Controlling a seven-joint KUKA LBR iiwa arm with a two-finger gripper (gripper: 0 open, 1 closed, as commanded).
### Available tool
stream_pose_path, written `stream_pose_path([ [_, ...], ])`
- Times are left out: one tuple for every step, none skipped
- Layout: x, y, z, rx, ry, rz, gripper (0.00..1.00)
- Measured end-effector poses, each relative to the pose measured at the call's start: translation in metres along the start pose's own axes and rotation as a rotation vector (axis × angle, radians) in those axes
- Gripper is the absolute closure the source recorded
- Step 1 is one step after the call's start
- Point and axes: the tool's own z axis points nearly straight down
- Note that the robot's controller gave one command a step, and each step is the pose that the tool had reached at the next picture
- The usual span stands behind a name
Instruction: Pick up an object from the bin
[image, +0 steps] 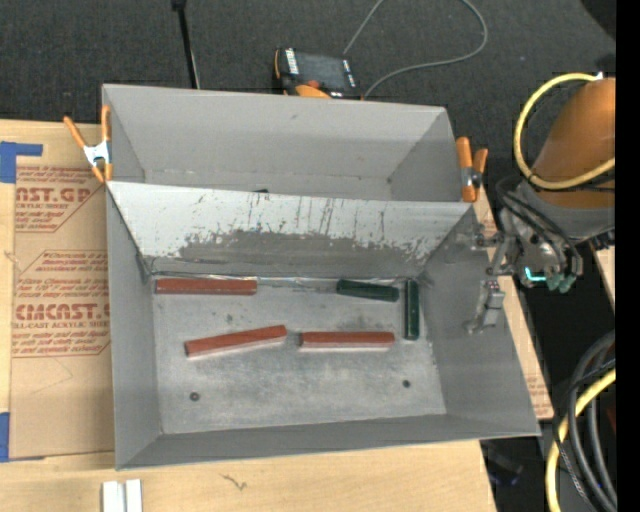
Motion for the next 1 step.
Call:
stream_pose_path([
  [-0.0221, 0.0747, 0.1692, 0.000, -0.010, -0.101, 0.00],
])
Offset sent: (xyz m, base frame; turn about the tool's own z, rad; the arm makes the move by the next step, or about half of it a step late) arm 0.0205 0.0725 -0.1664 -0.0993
